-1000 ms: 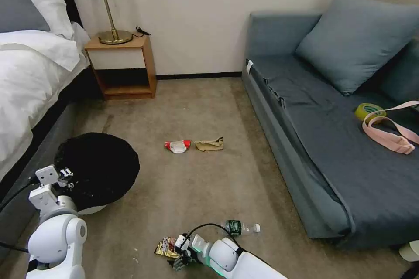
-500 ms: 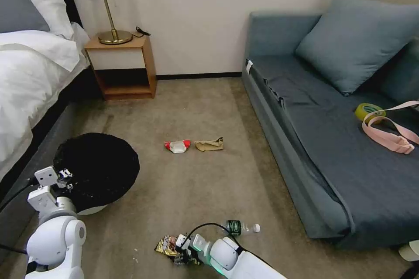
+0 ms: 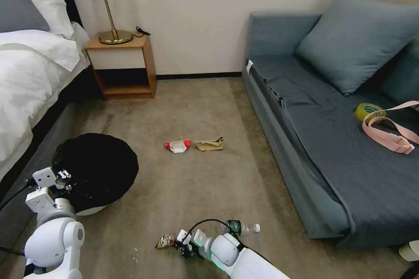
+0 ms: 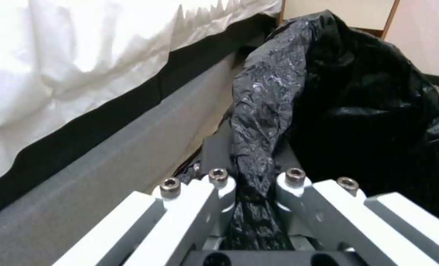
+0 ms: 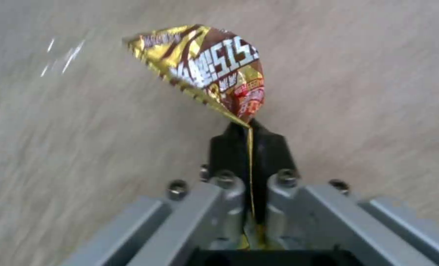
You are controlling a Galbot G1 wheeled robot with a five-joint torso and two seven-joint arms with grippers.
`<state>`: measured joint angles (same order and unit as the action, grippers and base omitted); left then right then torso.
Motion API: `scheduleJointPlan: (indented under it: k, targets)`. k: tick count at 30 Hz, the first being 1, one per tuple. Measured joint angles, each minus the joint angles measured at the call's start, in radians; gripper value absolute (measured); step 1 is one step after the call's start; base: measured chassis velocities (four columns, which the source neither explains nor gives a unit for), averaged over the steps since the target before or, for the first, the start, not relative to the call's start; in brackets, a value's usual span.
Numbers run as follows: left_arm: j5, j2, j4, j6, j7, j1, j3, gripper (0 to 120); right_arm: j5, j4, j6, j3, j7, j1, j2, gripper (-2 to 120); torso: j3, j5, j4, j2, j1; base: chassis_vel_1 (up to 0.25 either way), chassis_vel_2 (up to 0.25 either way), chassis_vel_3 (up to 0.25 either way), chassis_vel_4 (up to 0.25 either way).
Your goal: Pick up the trash bin, then pick up the garbage on the floor and place it into the trash bin.
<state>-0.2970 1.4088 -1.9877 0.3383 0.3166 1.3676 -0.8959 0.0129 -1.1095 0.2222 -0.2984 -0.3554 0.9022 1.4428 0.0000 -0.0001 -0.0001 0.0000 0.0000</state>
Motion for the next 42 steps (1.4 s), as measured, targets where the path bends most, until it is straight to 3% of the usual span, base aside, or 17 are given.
scheduleJointPlan:
  k: [14,22,24,26,30,35,38,42]
  targets:
    - [-0.013,-0.004,-0.003,-0.021,-0.001,0.025,0.001,4,-0.027,-0.041,-0.015,0.143,0.003,-0.090,0.003,0,0.000,0.0002,0.0000,0.000,0.000,0.000,0.000,0.000,0.000]
    - [0.016,0.002,-0.005,-0.017,0.004,0.036,0.027,4,-0.130,-0.158,-0.017,0.213,0.033,-0.221,0.004,0,0.000,0.0003,0.0002,0.000,0.000,0.000,0.000,0.000,0.000]
    - [0.032,0.009,-0.005,-0.018,0.001,0.030,0.046,4,-0.254,-0.224,0.006,0.180,0.103,-0.272,0.000,0,0.000,0.0002,0.0001,0.000,0.000,0.000,0.000,0.000,0.000]
    - [0.039,0.011,-0.003,-0.020,0.000,0.026,0.052,4,-0.289,-0.239,0.017,0.171,0.118,-0.284,0.000,0,0.000,0.0003,0.0000,0.000,0.000,0.000,0.000,0.000,0.000]
    - [0.089,0.039,0.016,-0.032,-0.004,0.010,0.114,4,-0.518,-0.315,0.065,0.104,0.196,-0.326,0.038,0,0.000,0.0001,0.0000,0.000,0.000,0.000,0.000,0.000,0.000]
    - [0.125,0.056,0.041,-0.047,-0.005,-0.002,0.161,4,-0.608,-0.324,0.038,0.054,0.233,-0.310,0.111,0,0.000,0.0000,0.0003,0.000,0.000,0.000,0.000,0.000,0.000]
    - [0.164,0.070,0.064,-0.065,-0.006,-0.011,0.207,4,-0.633,-0.315,-0.028,0.014,0.229,-0.263,0.164,0,0.000,0.0001,0.0005,0.000,0.000,0.000,0.000,0.000,0.000]
    - [0.176,0.081,0.068,-0.070,-0.010,-0.011,0.242,4,-0.624,-0.291,-0.066,0.008,0.200,-0.218,0.168,0,0.000,0.0000,-0.0002,0.000,0.000,0.000,0.000,0.000,0.000]
